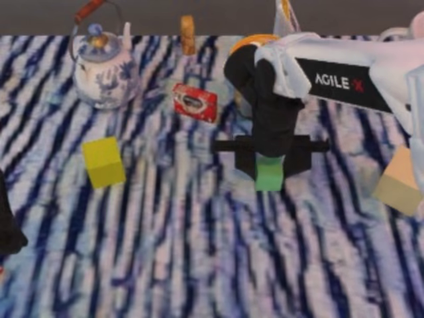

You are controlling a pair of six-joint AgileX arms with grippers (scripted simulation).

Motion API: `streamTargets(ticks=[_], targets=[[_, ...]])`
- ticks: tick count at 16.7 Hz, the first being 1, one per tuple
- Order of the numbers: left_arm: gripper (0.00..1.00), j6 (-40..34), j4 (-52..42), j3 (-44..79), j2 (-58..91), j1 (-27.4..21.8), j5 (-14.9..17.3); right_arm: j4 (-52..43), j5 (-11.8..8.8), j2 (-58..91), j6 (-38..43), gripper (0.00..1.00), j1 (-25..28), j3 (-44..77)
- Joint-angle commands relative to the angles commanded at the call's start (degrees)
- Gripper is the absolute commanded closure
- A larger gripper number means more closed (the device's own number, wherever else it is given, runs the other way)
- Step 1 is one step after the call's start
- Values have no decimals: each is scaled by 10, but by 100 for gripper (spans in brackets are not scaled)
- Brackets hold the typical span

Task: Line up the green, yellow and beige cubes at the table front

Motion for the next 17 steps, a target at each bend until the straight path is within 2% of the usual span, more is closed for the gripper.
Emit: streamTargets(ticks=[1,2,9,10,11,17], targets=[[0,0,0,0,0,0,0,0,0,0,0,98,0,0],[0,0,0,0,0,0,0,0,0,0,0,100,0,0],[0,0,0,0,0,0,0,0,0,0,0,100,0,0],[0,0,0,0,0,0,0,-8,9,-20,-5,100,-2,2],[0,0,0,0,0,0,0,-10,8,-20,-5,100,-2,4],[0,0,0,0,0,0,0,-114,8,-48,-5,100,2,74]])
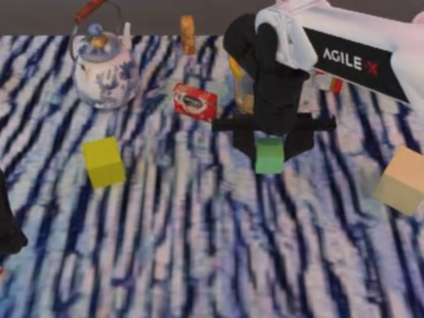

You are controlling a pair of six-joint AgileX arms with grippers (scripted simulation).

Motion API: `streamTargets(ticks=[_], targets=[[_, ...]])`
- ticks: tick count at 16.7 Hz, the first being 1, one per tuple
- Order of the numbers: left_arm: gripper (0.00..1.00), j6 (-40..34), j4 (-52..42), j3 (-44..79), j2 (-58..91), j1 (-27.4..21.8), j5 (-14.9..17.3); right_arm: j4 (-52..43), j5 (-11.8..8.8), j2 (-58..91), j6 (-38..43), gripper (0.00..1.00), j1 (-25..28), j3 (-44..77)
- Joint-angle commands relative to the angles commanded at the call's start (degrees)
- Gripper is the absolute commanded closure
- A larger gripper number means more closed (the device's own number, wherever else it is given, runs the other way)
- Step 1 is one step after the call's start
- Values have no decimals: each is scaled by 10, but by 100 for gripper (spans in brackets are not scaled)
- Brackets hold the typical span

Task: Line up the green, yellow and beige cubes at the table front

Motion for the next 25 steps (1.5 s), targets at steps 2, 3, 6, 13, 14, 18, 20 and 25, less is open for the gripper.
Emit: streamTargets(ticks=[2,3,6,13,14,18,20,25], targets=[[0,0,0,0,0,0,0,-23,0,-10,-1,100,1,17],[0,0,0,0,0,0,0,-25,0,-11,-1,100,1,19],[0,0,0,0,0,0,0,-23,-1,-9,0,100,-2,18],[0,0,0,0,0,0,0,17,0,-113,23,100,25,-114],[0,0,0,0,0,0,0,27,0,-139,29,100,33,-156],[0,0,0,0,0,0,0,69,0,-251,57,100,65,-334],[0,0,0,0,0,0,0,87,0,-300,69,100,80,-399],[0,0,0,0,0,0,0,108,0,-352,82,100,96,-457]])
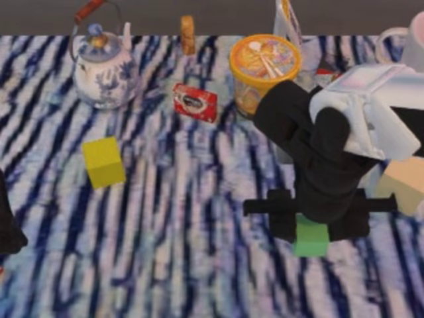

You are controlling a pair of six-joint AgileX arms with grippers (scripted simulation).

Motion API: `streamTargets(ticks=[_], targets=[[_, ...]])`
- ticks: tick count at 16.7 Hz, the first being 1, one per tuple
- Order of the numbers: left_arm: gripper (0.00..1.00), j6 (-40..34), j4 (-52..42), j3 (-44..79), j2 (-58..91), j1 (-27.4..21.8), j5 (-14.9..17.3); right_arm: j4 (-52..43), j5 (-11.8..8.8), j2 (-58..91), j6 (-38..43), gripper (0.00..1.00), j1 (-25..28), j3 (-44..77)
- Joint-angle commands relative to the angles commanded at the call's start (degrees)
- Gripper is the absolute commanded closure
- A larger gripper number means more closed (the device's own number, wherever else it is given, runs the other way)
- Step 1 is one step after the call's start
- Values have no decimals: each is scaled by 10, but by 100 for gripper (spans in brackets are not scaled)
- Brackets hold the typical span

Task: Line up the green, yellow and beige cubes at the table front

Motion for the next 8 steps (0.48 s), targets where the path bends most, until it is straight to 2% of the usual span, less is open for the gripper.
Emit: streamTargets(ticks=[4,8], targets=[[0,0,0,0,0,0,0,1,0,3,0,100,-3,0],[0,0,0,0,0,0,0,62,1,29,0,100,-2,-34]])
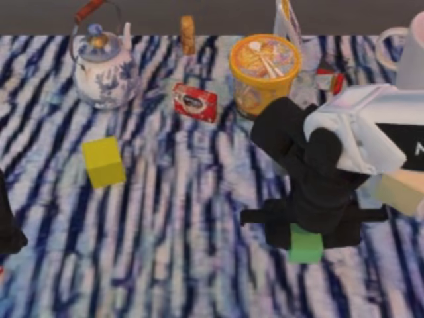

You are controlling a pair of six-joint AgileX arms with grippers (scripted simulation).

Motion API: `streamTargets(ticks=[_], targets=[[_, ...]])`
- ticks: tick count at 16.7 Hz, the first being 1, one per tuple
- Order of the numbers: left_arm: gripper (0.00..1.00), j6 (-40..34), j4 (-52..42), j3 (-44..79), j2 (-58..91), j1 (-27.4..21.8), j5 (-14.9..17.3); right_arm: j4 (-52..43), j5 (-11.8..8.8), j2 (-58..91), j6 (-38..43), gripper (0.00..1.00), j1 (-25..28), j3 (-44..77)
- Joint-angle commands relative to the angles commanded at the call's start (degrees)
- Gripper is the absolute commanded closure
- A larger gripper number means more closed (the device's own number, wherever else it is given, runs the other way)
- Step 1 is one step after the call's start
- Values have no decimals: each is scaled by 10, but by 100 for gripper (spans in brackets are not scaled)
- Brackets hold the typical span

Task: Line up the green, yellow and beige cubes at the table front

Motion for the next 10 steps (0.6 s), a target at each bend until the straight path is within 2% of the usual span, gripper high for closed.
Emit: streamTargets(ticks=[4,9,10], targets=[[0,0,0,0,0,0,0,81,0,35,1,100,2,-43],[0,0,0,0,0,0,0,91,0,41,1,100,2,-49],[0,0,0,0,0,0,0,91,0,41,1,92,2,-49]])
